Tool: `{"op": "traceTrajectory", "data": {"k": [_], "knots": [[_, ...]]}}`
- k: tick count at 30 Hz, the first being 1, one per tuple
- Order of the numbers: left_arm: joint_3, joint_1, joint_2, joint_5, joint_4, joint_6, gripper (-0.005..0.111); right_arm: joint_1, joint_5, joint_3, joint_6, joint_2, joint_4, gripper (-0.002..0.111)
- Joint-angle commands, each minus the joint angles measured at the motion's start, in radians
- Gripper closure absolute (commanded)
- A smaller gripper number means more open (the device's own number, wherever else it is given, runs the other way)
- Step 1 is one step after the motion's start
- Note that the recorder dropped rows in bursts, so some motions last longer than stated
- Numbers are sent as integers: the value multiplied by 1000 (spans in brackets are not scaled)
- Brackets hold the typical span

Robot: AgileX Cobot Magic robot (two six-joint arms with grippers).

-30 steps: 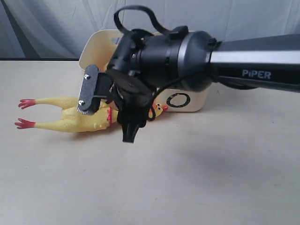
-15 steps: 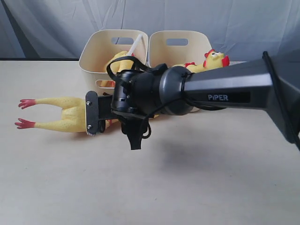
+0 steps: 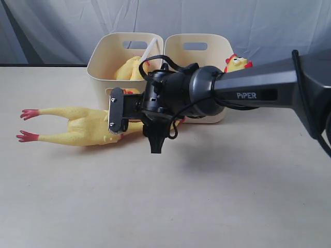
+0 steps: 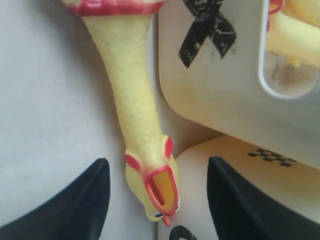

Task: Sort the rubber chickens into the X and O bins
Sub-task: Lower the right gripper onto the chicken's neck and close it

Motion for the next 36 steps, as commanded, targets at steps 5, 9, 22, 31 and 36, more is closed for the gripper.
{"op": "traceTrajectory", "data": {"k": [5,9,22,31,36], "knots": [[8,5,-4,-8,6,-4,107,-13,-27,2,2,42,-47,54],[8,5,-4,-8,6,-4,107,-16,-34,2,2,63,-88,54],[8,5,-4,-8,6,-4,107,-58,-98,2,2,83,-88,54],[8,5,-4,-8,6,-4,107,-58,-133,2,2,88,-97,56],[8,5,-4,-8,6,-4,107,-58,-130,0,2,121,-97,56]]}}
